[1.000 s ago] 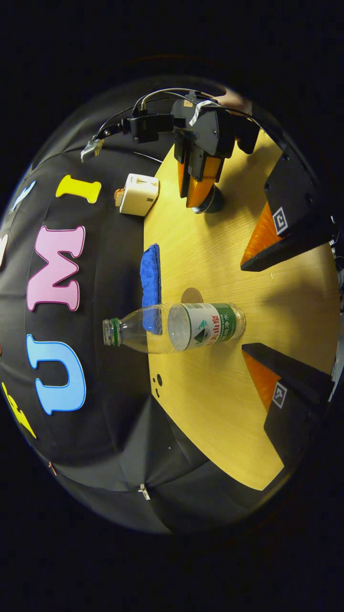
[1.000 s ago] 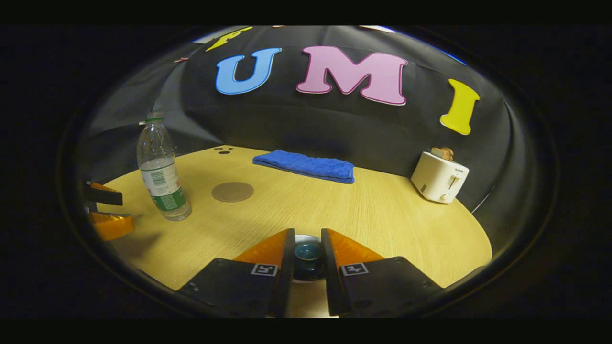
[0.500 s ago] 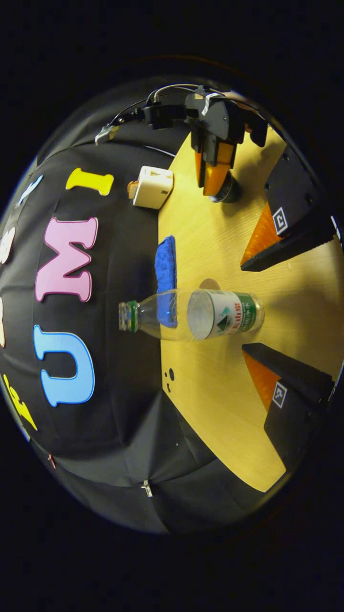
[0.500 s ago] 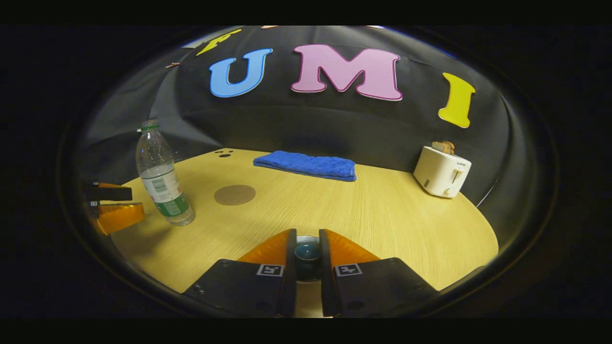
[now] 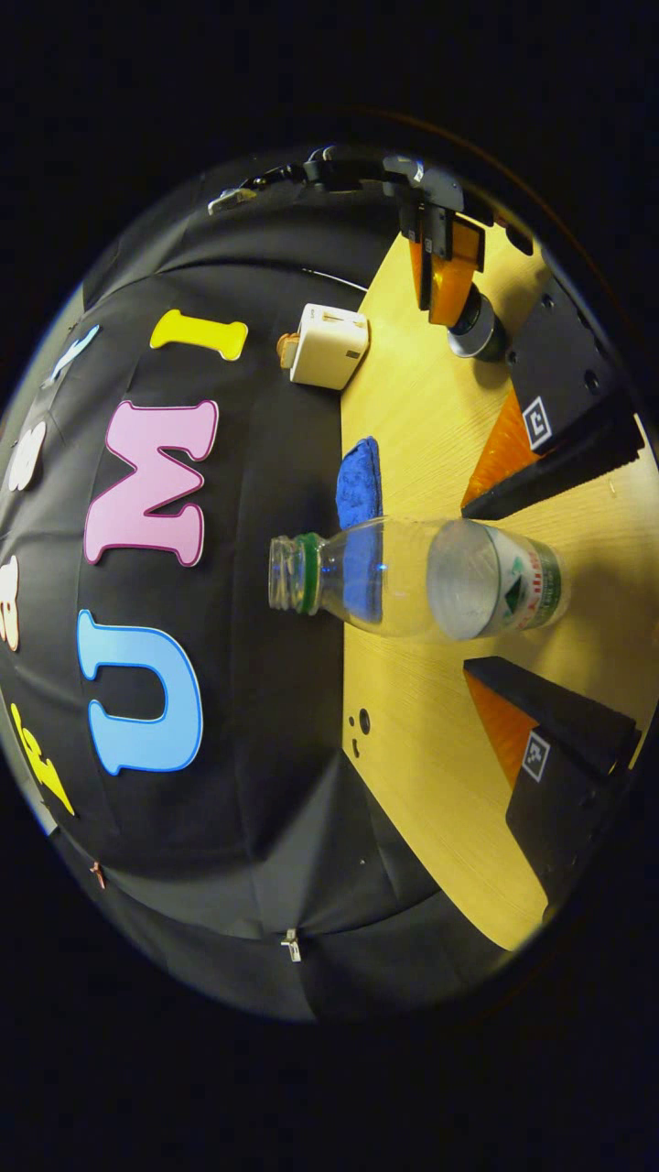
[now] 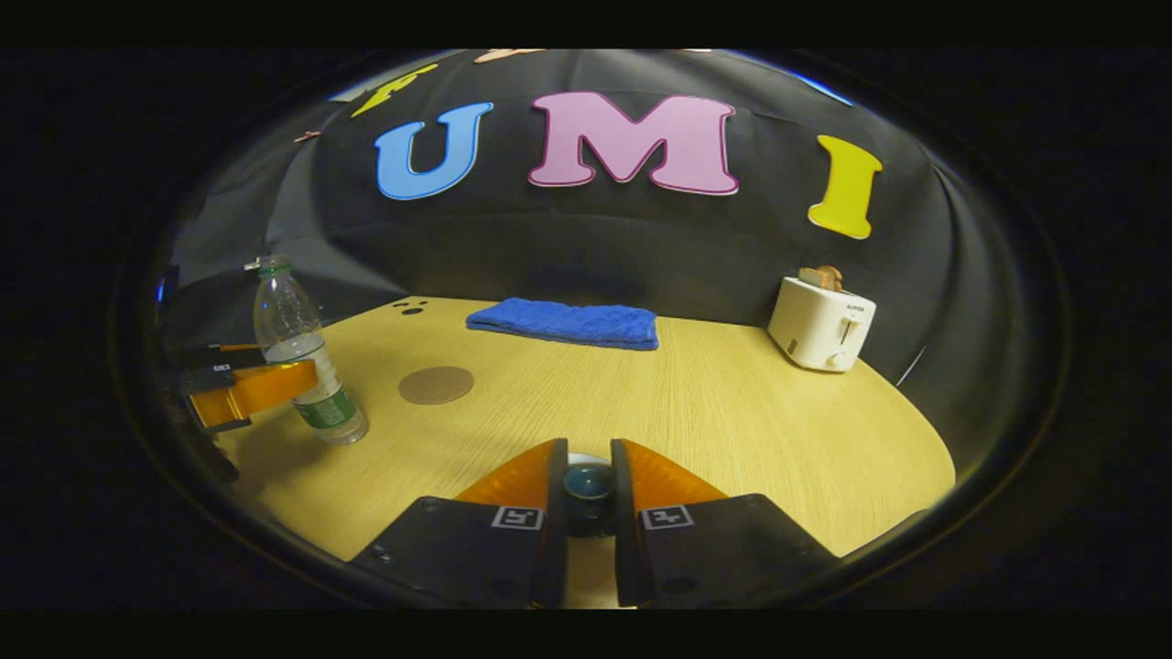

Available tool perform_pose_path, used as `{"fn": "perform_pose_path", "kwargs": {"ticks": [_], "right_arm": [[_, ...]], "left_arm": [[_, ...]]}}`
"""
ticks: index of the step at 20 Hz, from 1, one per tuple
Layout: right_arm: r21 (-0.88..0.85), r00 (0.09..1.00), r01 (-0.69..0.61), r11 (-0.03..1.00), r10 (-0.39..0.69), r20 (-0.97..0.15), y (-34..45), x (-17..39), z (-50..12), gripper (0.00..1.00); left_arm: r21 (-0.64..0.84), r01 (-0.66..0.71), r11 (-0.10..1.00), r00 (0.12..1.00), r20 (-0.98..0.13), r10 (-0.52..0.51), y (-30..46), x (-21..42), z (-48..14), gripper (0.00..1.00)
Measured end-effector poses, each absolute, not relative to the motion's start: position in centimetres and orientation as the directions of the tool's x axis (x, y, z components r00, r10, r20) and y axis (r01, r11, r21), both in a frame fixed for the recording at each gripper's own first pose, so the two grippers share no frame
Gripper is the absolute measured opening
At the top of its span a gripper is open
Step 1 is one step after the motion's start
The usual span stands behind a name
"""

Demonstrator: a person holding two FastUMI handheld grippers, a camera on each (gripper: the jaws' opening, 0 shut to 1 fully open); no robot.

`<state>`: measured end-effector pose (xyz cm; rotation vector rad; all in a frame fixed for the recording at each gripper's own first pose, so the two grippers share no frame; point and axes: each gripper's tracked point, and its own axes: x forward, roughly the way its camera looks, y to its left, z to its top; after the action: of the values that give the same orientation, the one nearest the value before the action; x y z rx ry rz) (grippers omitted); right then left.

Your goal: Open the teacup lid with one hand, grasp the water bottle and pour water into the teacup with the other hand; after pouring, place the water bottle on the coaster and then close the teacup lid.

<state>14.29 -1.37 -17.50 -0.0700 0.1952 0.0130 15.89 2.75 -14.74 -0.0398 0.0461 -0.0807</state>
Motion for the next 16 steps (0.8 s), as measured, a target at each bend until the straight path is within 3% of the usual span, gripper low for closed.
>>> {"fn": "perform_pose_path", "kwargs": {"ticks": [1,2,4,7,11,16], "right_arm": [[-0.066,0.981,-0.019,0.998,0.006,-0.195,-1.3,14.2,-17.5,0.24],[-0.069,0.98,-0.021,0.997,0.007,-0.197,-1.2,14.2,-17.6,0.19],[-0.075,0.98,-0.022,0.997,0.007,-0.197,-1.1,14.2,-17.7,0.24],[-0.067,0.98,-0.023,0.997,0.009,-0.198,-0.9,14.2,-17.8,0.24],[-0.055,0.981,-0.015,0.998,0.004,-0.195,-1.2,14.2,-17.7,0.24],[-0.044,0.98,0.003,0.999,-0.012,-0.197,-2.7,13.2,-17.5,0.24]], "left_arm": [[-0.048,0.085,0.995,0.996,-0.036,-0.087,2.6,16.5,-14.4,0.95],[-0.055,0.092,0.994,0.995,-0.029,-0.094,2.5,17.0,-14.1,0.96],[-0.057,0.112,0.992,0.993,-0.027,-0.114,2.1,17.9,-14.2,0.95],[-0.042,0.124,0.991,0.992,-0.032,-0.125,2.1,18.8,-14.5,0.84],[-0.03,0.149,0.988,0.989,-0.015,-0.149,1.8,18.7,-14.3,0.8],[0.122,0.122,0.985,0.992,-0.03,-0.119,1.8,18.8,-14.3,0.73]]}}
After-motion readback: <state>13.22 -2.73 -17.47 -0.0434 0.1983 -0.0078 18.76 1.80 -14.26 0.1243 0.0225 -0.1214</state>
